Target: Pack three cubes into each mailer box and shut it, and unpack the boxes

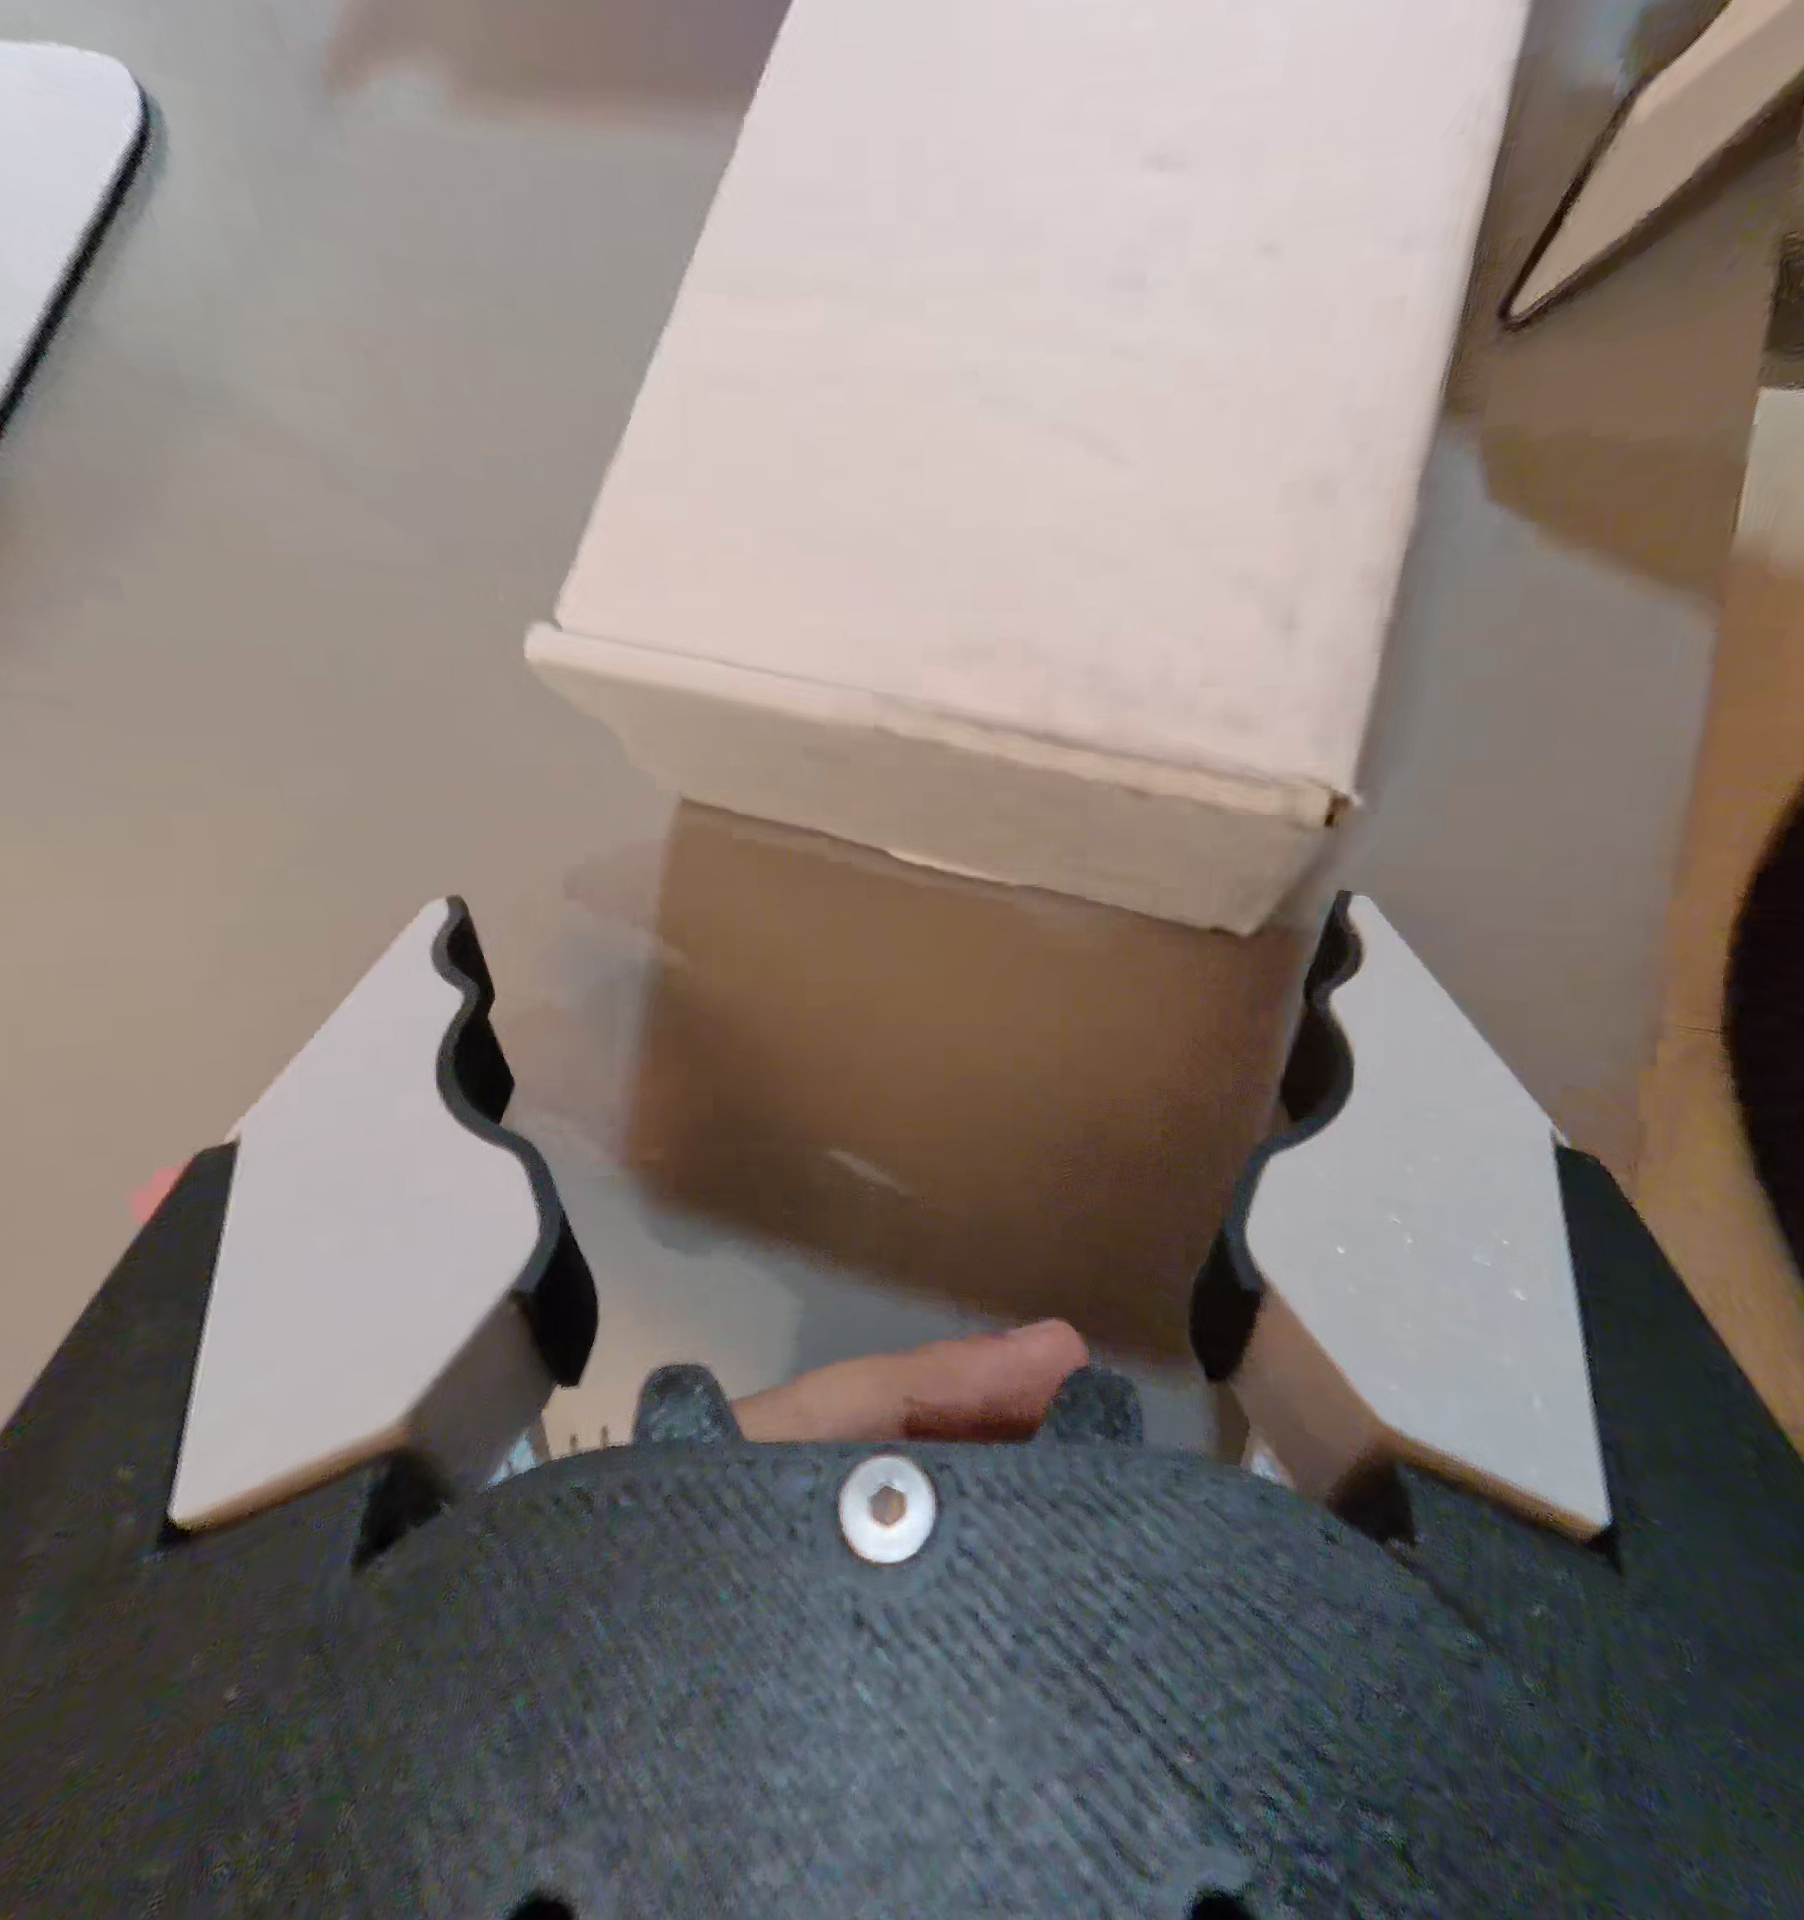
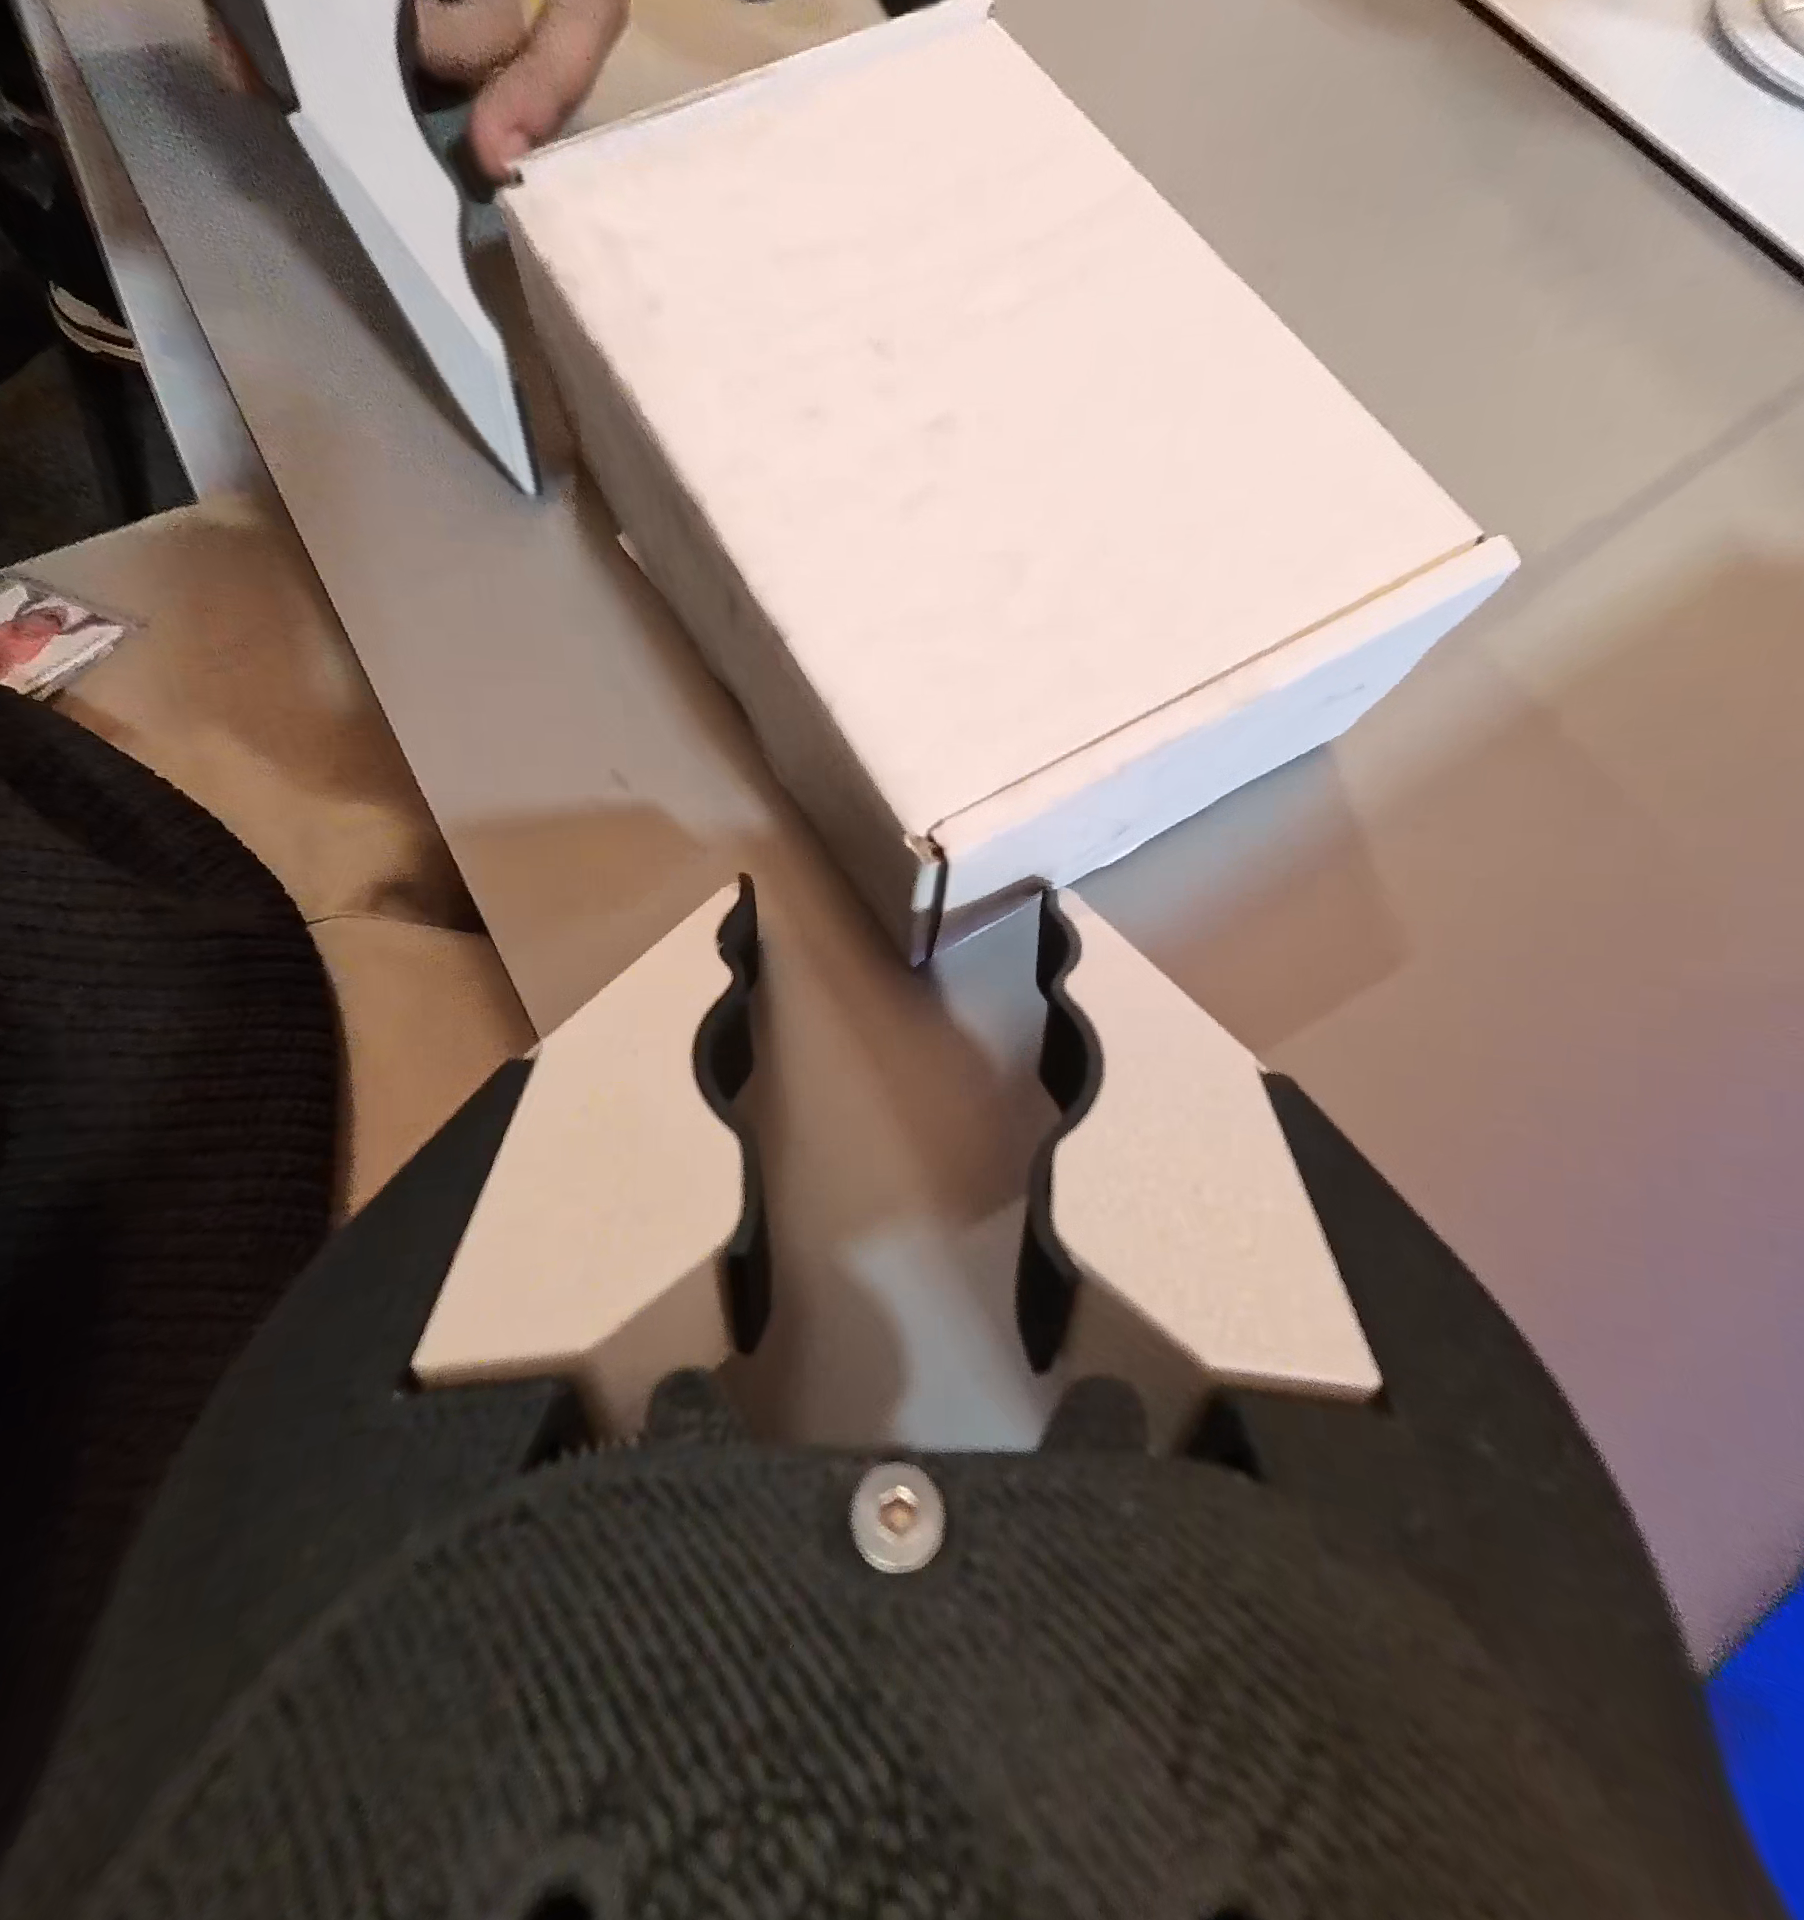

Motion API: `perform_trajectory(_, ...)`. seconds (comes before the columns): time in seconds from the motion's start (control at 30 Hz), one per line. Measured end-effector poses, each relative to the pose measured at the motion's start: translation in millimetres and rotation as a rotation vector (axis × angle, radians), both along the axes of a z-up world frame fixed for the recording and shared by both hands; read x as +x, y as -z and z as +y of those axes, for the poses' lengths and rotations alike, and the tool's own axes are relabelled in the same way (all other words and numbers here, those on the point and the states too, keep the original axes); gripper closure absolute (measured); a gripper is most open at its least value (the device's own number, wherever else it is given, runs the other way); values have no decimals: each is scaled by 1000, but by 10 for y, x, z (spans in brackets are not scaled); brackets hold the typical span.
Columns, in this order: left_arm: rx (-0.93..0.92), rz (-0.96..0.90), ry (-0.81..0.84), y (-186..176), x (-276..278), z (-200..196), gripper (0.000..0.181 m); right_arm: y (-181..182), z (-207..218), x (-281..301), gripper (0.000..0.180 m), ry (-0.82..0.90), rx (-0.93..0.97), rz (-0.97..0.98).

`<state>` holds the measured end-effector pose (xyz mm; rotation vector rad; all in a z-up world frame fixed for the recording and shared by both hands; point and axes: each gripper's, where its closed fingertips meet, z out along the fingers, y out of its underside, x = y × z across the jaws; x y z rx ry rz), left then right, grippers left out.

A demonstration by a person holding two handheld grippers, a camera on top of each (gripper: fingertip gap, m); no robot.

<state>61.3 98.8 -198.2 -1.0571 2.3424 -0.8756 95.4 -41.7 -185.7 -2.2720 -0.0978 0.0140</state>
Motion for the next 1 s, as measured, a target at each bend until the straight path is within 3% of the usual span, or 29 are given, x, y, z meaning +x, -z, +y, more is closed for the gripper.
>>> perform_trajectory(0.27,21,-71,153,-58,64,-216,36,58,-2,-34,129,-3,-20,10)
perform_trajectory(0.4,20,-90,149,-81,69,-209,49,63,-12,-16,131,3,-24,5)
perform_trajectory(1.0,14,-111,137,-112,63,-201,68,52,-16,1,131,14,-23,-2)
